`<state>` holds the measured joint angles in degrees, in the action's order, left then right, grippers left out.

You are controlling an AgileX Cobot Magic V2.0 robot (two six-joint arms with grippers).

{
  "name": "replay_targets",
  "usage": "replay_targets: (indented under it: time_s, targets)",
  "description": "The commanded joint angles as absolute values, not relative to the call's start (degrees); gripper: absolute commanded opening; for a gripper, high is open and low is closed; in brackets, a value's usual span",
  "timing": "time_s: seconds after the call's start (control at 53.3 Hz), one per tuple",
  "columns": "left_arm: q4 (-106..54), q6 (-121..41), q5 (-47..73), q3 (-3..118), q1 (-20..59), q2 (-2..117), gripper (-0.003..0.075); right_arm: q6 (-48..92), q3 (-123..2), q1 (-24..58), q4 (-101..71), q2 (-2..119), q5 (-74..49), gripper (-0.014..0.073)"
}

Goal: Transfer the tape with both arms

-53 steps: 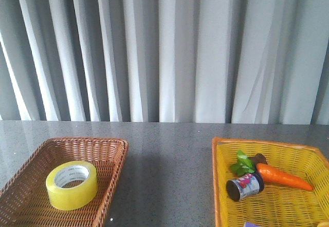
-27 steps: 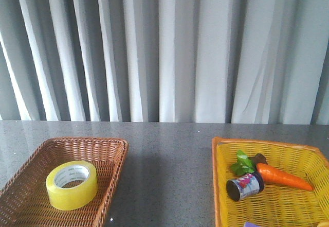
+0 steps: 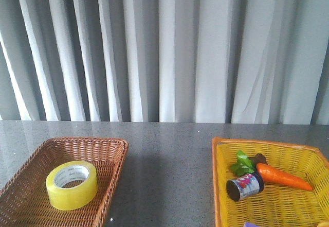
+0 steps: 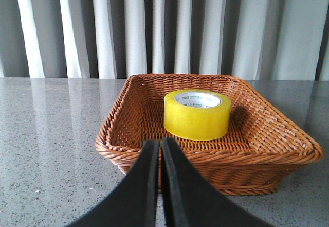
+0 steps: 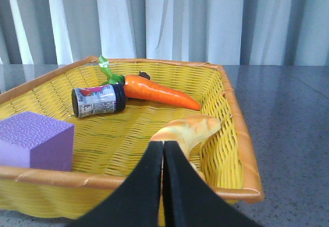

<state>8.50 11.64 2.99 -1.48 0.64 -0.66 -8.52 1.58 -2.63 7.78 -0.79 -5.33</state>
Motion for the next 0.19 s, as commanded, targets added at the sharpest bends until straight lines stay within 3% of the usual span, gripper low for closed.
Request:
replay_targets:
  time_s: [0.0, 0.169]
  targets:
    - [7.90, 12.13, -1.66, 0.22, 0.59, -1.60, -0.0006, -8.31, 1.93, -2.56, 7.99, -1.37, -1.06, -0.0008]
    - [7.90, 12.13, -1.66, 0.22, 0.59, -1.60, -0.0006, -8.31, 1.93, -2.56, 7.99, -1.37, -1.06, -0.0008]
